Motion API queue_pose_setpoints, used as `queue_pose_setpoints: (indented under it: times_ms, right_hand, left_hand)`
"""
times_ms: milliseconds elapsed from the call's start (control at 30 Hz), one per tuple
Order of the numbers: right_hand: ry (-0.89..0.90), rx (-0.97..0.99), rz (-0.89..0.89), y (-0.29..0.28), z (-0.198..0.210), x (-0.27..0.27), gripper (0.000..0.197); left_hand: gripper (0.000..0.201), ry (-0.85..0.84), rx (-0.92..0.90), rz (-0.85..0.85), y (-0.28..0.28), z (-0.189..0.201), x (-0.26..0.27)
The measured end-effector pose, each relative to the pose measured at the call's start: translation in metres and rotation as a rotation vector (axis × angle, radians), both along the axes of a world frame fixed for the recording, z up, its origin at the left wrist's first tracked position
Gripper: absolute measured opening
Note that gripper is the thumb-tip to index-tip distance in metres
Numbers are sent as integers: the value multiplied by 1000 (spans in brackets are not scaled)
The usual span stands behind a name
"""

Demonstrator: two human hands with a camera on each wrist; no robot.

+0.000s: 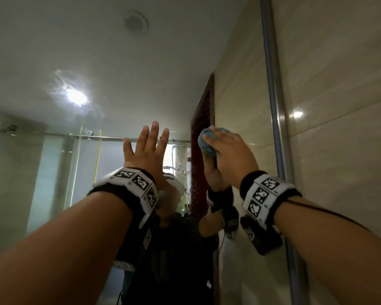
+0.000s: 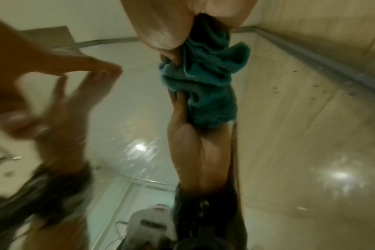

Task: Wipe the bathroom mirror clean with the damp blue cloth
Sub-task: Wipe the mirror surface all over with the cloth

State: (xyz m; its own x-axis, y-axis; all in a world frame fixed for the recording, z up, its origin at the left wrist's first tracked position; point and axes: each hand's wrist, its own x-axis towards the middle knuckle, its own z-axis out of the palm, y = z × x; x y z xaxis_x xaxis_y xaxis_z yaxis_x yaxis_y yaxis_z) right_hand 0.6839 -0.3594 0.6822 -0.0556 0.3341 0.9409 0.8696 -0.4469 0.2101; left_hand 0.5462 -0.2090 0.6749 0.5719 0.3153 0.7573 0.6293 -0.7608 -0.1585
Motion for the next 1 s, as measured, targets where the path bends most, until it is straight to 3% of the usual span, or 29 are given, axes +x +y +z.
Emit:
queue_pose_setpoints:
  times_ms: [133,200,333,467,633,1000]
  right_hand:
    - [249,240,-42,-35,44,23,47]
    - [242,304,-58,-30,37,19,49]
    - [124,233,-63,-17,13,21,55]
    - [212,282,37,-38,45,42,51]
    - [279,334,-13,-47,64,54,51]
    - [294,407,-17,-53,4,48,57]
  left_hand:
    - [154,12,2,2,1,0,0]
    - [153,10,0,-1,2,1,-1]
    - [153,2,-3,-11,3,0,-1]
    - [153,1,6,-9,3,-1,0]
    - [154,-6,6,-20,4,0,0]
    - [149,-24,14,-6,6,-1,3]
